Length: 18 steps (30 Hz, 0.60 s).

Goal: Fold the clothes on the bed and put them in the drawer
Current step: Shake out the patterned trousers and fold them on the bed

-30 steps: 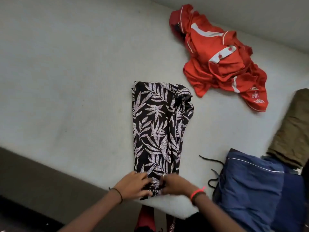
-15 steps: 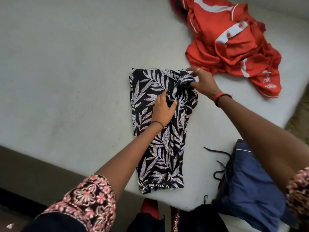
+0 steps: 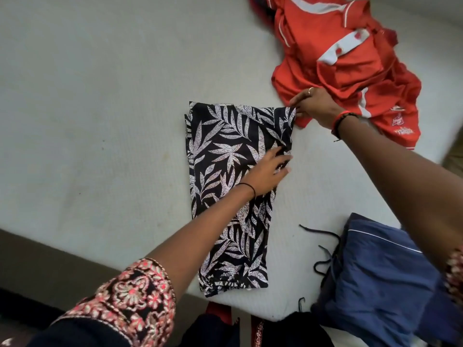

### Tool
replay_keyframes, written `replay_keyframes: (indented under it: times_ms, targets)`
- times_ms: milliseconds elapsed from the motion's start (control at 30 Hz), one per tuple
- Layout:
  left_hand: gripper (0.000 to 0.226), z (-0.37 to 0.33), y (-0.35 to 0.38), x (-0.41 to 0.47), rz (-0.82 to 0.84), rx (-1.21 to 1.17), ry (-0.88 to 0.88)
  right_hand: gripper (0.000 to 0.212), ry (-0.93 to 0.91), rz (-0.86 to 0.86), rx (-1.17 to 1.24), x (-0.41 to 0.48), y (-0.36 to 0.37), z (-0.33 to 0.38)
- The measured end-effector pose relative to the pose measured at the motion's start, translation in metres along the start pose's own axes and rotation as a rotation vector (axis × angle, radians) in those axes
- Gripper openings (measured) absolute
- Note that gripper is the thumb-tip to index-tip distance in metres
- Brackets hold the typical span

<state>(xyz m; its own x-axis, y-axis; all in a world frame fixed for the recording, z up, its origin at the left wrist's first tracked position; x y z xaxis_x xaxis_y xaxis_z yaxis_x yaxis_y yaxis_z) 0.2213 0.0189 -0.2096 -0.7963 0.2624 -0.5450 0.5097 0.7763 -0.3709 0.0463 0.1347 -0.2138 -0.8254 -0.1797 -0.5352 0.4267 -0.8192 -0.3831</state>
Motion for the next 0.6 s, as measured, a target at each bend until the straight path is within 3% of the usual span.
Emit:
replay_keyframes:
  times_ms: [67, 167, 267, 333, 467, 600]
  targets:
    - [0.037, 0.006, -0.035, 0.001, -0.166, 0.084, 0.073, 0.013, 0.033, 0.105, 0.024, 0.000, 0.007, 0.002]
    - [0.050, 0.026, -0.101, 0.018, -0.362, 0.344, 0.069, 0.054, -0.012, 0.314, -0.225, -0.002, 0.017, 0.004]
    - [0.076, 0.051, -0.154, 0.037, -0.276, 0.634, -0.067, 0.056, -0.059, 0.361, -0.392, 0.000, 0.026, 0.000]
    - [0.082, 0.061, -0.178, 0.046, -0.172, 0.722, -0.153, 0.057, -0.065, 0.363, -0.407, 0.000, 0.028, 0.001]
    - [0.046, 0.065, -0.204, 0.052, -0.107, 0.806, -0.167, 0.039, -0.103, 0.291, -0.353, 0.001, 0.024, 0.001]
    - [0.030, 0.055, -0.217, 0.056, -0.209, 0.937, -0.081, 0.040, -0.142, 0.132, -0.338, 0.005, 0.021, 0.000]
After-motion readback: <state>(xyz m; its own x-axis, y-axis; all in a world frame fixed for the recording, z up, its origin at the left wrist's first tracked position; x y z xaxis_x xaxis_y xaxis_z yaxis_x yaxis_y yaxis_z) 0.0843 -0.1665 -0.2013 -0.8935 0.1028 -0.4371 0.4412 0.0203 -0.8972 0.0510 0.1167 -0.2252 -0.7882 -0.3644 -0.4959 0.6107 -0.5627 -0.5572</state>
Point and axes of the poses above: each hand's wrist, its own x-axis towards the middle knuckle, its own y-axis out of the palm, z = x × y, the point moved 4 cm from there along x, towards the middle knuckle, and after that the axes turned 6 degrees about -y, right-handed, at the moved point
